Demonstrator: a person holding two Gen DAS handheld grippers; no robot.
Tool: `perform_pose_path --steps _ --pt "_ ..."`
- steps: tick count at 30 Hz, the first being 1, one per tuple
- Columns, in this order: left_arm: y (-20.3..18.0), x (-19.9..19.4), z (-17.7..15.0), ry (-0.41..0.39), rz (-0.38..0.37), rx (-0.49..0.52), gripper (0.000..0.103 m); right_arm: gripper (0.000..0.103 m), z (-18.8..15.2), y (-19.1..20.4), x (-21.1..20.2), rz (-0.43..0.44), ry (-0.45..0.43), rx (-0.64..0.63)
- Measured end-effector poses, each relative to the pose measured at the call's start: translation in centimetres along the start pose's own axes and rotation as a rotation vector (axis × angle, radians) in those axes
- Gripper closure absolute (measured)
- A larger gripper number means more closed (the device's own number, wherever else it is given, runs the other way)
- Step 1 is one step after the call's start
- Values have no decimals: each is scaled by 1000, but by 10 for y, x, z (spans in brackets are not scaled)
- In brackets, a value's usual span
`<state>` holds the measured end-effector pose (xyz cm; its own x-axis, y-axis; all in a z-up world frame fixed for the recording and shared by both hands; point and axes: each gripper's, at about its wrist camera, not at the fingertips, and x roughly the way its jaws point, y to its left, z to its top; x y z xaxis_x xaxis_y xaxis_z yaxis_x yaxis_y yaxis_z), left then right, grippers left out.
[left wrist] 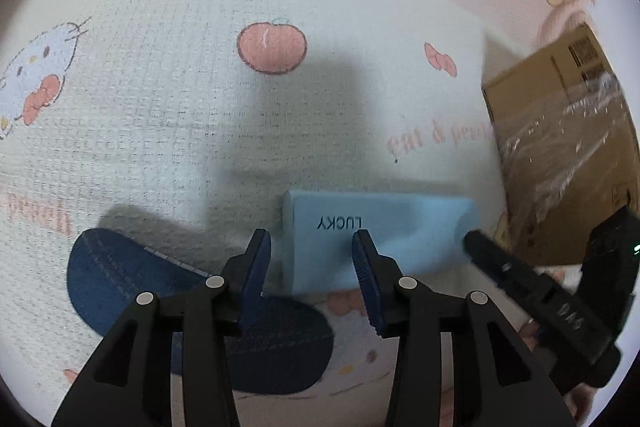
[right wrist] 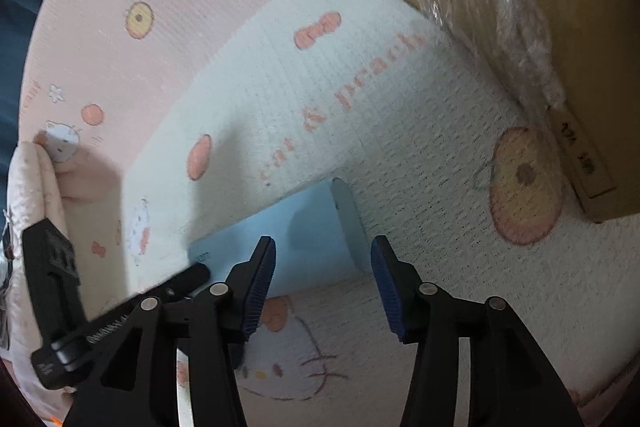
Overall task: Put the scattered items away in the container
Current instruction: 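Grasp the light blue LUCKY box with the right gripper, then carry the LUCKY box over the cardboard box and lower it in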
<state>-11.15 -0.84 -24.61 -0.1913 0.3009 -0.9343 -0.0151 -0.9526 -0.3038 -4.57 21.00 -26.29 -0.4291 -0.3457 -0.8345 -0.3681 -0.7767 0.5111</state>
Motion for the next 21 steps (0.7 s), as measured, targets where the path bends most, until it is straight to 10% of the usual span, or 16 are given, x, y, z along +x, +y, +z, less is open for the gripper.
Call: perform_pose_path --steps 13,21 --pt "-15 -3 -6 -29 13 43 63 52 4 -5 4 68 -12 10" --pt "-39 -52 2 -130 -38 124 68 54 -2 11 -53 96 -167 -40"
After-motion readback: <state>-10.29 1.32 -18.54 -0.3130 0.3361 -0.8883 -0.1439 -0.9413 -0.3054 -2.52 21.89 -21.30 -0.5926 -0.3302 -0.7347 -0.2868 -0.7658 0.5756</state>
